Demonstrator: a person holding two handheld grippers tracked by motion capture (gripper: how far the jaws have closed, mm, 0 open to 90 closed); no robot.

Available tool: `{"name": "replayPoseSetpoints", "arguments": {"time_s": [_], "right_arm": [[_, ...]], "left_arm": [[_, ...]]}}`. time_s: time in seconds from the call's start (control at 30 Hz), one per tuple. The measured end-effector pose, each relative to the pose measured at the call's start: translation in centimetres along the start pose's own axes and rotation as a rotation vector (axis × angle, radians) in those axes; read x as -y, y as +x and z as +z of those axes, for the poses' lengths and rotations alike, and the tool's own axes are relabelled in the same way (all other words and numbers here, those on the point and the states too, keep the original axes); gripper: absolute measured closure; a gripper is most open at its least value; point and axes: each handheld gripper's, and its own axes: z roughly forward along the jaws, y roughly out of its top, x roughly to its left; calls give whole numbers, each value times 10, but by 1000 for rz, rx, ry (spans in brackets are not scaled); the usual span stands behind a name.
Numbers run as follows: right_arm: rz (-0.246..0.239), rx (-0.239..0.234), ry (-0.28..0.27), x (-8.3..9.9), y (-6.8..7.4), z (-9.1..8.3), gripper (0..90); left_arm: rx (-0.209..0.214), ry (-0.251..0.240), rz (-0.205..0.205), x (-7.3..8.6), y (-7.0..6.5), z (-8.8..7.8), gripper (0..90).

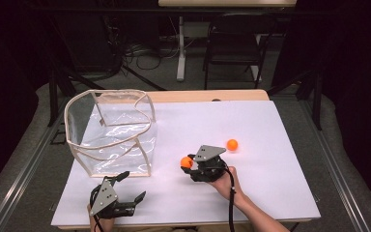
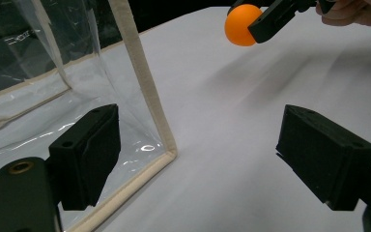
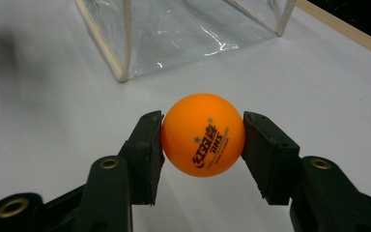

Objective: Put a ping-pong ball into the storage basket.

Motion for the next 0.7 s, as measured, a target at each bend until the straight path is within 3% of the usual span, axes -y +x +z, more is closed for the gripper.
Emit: {"name": "replayPoseSetpoints", "arguments": {"time_s": [0.7], "right_arm": [[-9, 23, -60, -9, -1, -11, 508]], "left_arm": [[0, -8, -6, 0, 0, -1, 157]]}}
